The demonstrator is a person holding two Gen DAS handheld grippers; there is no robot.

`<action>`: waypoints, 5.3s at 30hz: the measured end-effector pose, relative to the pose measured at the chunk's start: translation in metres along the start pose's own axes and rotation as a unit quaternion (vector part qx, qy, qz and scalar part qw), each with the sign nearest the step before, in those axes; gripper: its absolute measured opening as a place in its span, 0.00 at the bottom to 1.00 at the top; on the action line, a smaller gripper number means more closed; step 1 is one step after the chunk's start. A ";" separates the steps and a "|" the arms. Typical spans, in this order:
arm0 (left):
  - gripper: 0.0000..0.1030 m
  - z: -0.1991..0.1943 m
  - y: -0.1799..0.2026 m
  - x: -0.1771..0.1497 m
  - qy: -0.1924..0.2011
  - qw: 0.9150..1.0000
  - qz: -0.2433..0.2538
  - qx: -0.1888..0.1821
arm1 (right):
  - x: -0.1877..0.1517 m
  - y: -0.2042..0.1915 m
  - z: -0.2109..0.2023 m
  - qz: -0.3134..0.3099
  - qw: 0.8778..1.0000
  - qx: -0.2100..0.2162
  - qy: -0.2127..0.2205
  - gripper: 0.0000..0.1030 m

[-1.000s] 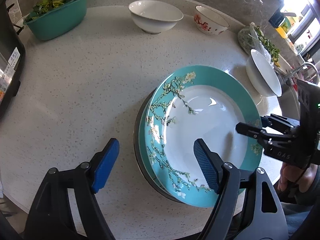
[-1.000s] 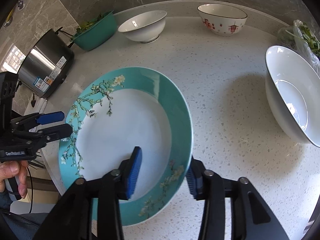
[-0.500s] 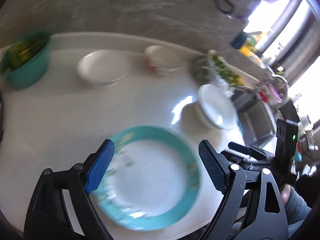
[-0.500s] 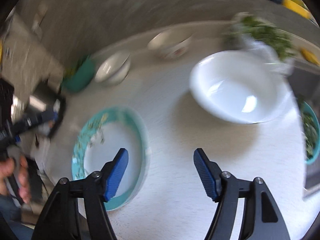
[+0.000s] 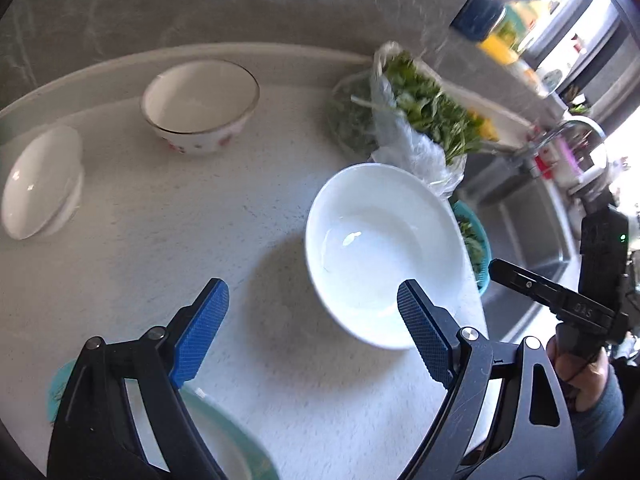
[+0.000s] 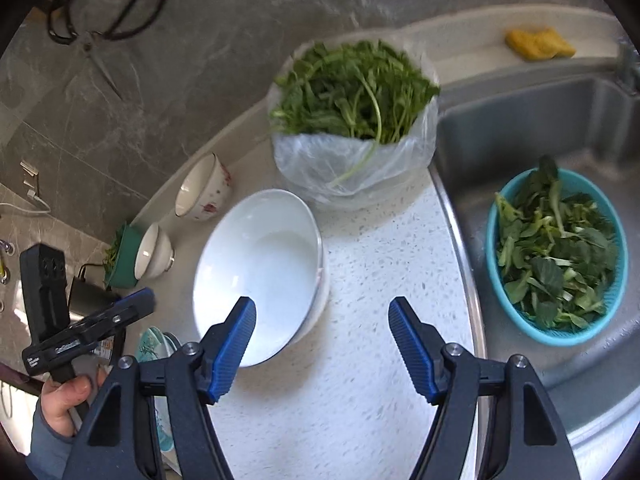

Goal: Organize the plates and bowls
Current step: 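Move the right tool to the rim of the large white bowl, then close the right gripper on the large white bowl rim and lift, then lower the white bowl onto the plate stack and open the right gripper, then move the right tool to the small white bowl by the teal basket, then close the right gripper on the small white bowl rim, then carry the small bowl and lower it into the large white bowl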

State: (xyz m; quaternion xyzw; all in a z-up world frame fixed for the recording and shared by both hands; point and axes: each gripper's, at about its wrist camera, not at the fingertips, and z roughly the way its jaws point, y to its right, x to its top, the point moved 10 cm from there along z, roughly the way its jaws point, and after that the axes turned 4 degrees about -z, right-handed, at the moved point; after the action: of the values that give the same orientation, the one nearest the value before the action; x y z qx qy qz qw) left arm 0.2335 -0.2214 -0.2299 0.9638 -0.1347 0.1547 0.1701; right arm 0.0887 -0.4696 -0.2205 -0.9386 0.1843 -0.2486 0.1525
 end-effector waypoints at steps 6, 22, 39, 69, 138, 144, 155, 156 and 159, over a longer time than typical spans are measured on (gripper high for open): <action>0.79 0.035 0.003 0.005 -0.015 0.999 0.009 0.034 | 0.005 -0.001 0.031 -0.013 0.999 0.031 -0.032 0.70; 0.23 0.089 0.004 -0.007 -0.054 0.998 -0.010 0.029 | 0.001 -0.004 0.065 -0.044 0.995 0.041 -0.076 0.23; 0.22 0.042 0.047 -0.088 -0.058 0.998 0.000 0.009 | -0.040 -0.008 0.009 -0.057 0.994 0.041 -0.081 0.21; 0.67 0.013 0.055 -0.173 -0.059 0.998 0.015 0.035 | -0.120 -0.001 -0.011 -0.050 0.991 0.056 -0.112 0.54; 0.14 0.006 -0.285 0.093 0.003 0.992 -0.054 0.116 | 0.029 -0.316 0.271 -0.191 0.969 -0.021 -0.152 0.15; 0.14 -0.026 -0.225 0.100 0.027 0.995 -0.021 0.089 | 0.038 -0.304 0.204 -0.184 0.975 -0.016 -0.122 0.15; 0.14 -0.037 -0.040 0.007 0.022 0.999 0.004 0.049 | -0.023 -0.222 0.050 -0.186 0.977 0.020 -0.106 0.17; 0.14 -0.032 -0.019 -0.008 0.019 0.999 0.006 0.051 | -0.033 -0.211 0.037 -0.183 0.976 0.024 -0.111 0.17; 0.14 -0.019 0.044 -0.053 -0.001 0.999 -0.005 0.044 | -0.061 -0.176 0.006 -0.186 0.974 0.029 -0.127 0.17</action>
State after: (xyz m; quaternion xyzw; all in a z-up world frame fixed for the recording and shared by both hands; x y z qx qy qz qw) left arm 0.1662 -0.2432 -0.2189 0.9713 -0.1225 0.1590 0.1279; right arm 0.0905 -0.2866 -0.1842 -0.9755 -0.0216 -0.1570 0.1527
